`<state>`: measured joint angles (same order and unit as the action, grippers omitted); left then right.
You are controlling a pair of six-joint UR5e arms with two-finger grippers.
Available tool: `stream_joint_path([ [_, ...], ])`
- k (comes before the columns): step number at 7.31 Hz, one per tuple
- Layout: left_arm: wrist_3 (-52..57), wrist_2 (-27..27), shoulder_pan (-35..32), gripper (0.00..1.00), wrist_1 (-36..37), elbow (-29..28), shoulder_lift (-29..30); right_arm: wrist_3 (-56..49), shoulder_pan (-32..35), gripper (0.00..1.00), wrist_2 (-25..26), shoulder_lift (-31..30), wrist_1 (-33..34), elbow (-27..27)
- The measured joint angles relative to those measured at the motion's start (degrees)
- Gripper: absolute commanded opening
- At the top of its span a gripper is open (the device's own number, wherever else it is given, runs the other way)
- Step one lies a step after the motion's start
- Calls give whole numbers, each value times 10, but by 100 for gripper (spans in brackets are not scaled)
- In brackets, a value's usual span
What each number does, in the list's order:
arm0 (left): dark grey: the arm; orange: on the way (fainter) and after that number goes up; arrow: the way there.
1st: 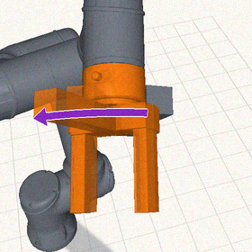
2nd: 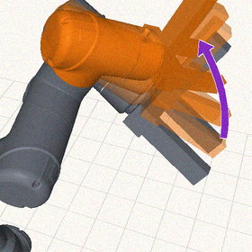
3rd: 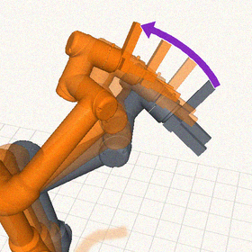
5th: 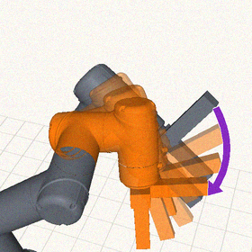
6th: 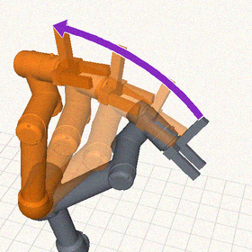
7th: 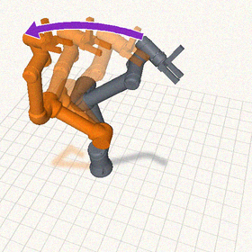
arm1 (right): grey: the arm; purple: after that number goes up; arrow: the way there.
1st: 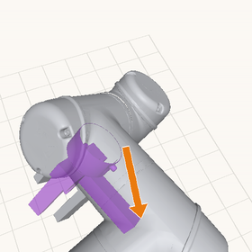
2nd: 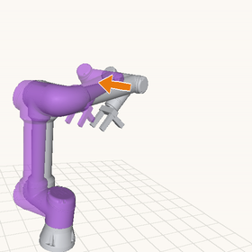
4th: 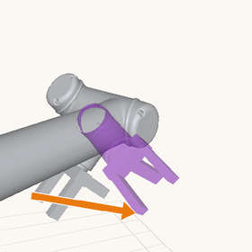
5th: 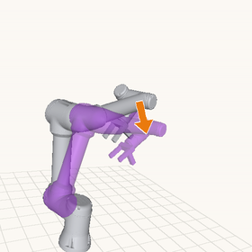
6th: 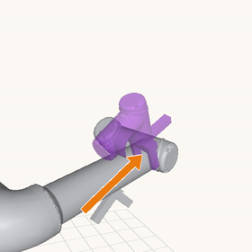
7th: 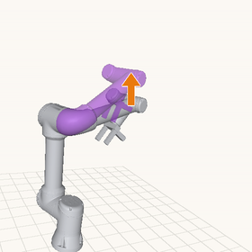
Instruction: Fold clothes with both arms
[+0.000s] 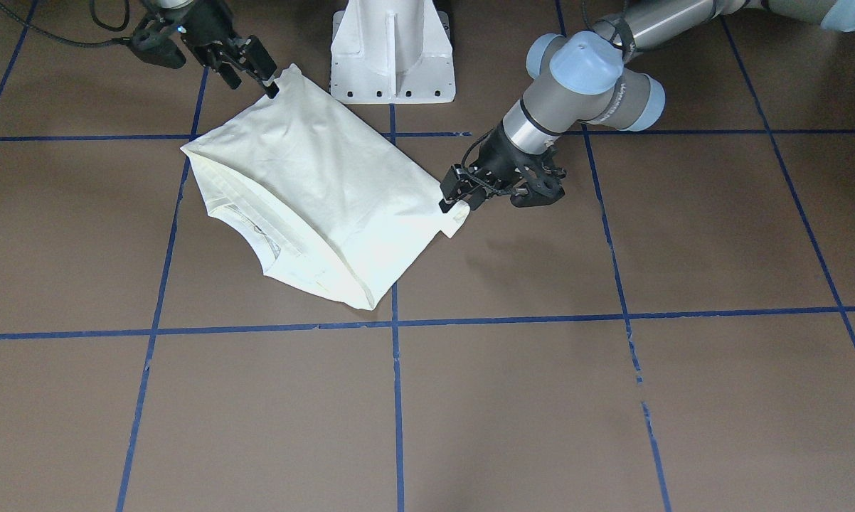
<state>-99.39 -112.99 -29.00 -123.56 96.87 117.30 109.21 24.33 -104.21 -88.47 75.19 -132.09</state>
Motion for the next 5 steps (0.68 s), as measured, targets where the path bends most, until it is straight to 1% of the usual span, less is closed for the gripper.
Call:
stream_joint_path([
  [2, 17, 5, 10, 70, 11, -8, 0, 0, 4, 100, 1, 19, -1, 19],
  [3, 19, 6, 12, 67, 13, -19, -1, 0, 5, 100, 1, 25, -1, 26],
  [4, 20, 9, 12, 62, 19, -28, -1, 0, 5, 100, 1, 27, -1, 30],
  [5, 21, 16, 12, 38, 38, -31, 1, 0, 5, 100, 1, 29, -1, 32],
])
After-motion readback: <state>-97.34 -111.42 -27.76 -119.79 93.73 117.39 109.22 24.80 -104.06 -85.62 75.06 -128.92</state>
